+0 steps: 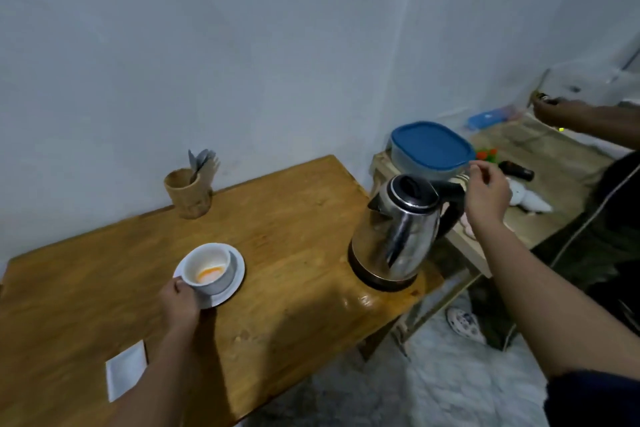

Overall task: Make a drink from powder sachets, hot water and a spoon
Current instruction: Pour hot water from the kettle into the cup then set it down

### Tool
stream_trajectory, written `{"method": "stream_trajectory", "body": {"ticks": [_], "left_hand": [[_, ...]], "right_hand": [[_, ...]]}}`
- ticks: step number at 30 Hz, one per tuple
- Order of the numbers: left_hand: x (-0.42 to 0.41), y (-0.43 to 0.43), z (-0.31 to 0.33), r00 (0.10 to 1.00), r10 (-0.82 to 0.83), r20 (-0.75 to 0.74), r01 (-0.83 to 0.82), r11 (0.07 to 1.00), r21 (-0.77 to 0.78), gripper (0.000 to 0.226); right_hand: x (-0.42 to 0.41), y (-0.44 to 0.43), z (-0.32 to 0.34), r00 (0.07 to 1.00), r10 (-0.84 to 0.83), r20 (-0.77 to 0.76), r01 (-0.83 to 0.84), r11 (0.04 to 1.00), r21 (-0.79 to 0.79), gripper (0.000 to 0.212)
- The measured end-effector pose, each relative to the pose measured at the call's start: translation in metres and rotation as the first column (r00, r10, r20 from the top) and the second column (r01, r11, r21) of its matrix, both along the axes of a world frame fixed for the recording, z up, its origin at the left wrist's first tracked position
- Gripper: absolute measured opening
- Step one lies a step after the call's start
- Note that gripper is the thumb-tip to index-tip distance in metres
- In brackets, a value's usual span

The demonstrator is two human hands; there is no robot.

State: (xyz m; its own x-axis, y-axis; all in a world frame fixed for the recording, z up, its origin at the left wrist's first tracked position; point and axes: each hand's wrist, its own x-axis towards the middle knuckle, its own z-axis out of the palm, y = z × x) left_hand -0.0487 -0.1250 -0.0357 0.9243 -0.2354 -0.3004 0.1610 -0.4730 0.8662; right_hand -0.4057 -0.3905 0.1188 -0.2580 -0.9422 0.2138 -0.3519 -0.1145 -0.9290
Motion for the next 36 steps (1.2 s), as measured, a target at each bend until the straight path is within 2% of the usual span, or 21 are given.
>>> {"method": "stream_trajectory", "body": {"ticks": [4, 6, 9, 11, 13, 15, 18, 22, 28, 33, 36], "left_hand": [[0.004, -0.006, -0.014, 0.999, 0.036, 0.033, -0.036, 0.999, 0.003, 0.036], [0.003, -0.007, -0.016, 0.998, 0.050, 0.040, -0.050, 0.999, 0.005, 0.037], [-0.001, -0.008, -0.017, 0.996, 0.071, 0.054, -0.070, 0.998, -0.005, 0.037], [-0.003, -0.008, -0.018, 0.994, 0.079, 0.075, -0.079, 0.997, -0.006, 0.037], [-0.004, -0.009, -0.019, 0.992, 0.076, 0.103, -0.076, 0.997, -0.008, 0.037], [-0.005, -0.009, -0.021, 0.991, 0.079, 0.108, -0.078, 0.997, -0.011, 0.037], [-0.004, -0.010, -0.019, 0.991, 0.086, 0.098, -0.087, 0.996, 0.006, 0.037], [-0.005, -0.010, -0.016, 0.993, 0.074, 0.094, -0.076, 0.997, 0.020, 0.037], [-0.006, -0.006, -0.011, 0.996, 0.032, 0.083, -0.036, 0.998, 0.048, 0.038], [-0.007, -0.004, -0.004, 0.999, 0.006, 0.050, -0.010, 0.998, 0.066, 0.039], [-0.009, -0.004, 0.001, 0.999, -0.004, 0.039, 0.001, 0.998, 0.068, 0.039]], "right_hand": [[-0.022, -0.011, -0.036, 0.991, 0.049, 0.128, -0.080, 0.965, 0.251, 0.024], [-0.022, -0.012, -0.047, 0.983, 0.098, 0.153, -0.141, 0.941, 0.307, 0.024], [-0.018, -0.016, -0.056, 0.980, 0.095, 0.177, -0.143, 0.949, 0.282, 0.028], [-0.014, -0.018, -0.059, 0.992, 0.055, 0.118, -0.085, 0.961, 0.262, 0.039], [-0.013, -0.016, -0.060, 0.998, 0.010, 0.069, -0.026, 0.969, 0.244, 0.040], [-0.013, -0.011, -0.059, 0.994, -0.018, 0.111, -0.011, 0.967, 0.256, 0.028], [-0.016, -0.005, -0.063, 0.977, -0.050, 0.206, -0.015, 0.953, 0.303, 0.024], [-0.025, -0.002, -0.069, 0.975, 0.024, 0.220, -0.096, 0.941, 0.323, 0.018], [-0.017, 0.004, -0.065, 0.919, -0.137, 0.370, -0.002, 0.936, 0.352, 0.021], [-0.001, 0.004, -0.054, 0.924, -0.219, 0.313, 0.099, 0.929, 0.357, 0.022], [0.009, 0.005, -0.038, 0.956, -0.172, 0.236, 0.098, 0.949, 0.298, 0.027]]}}
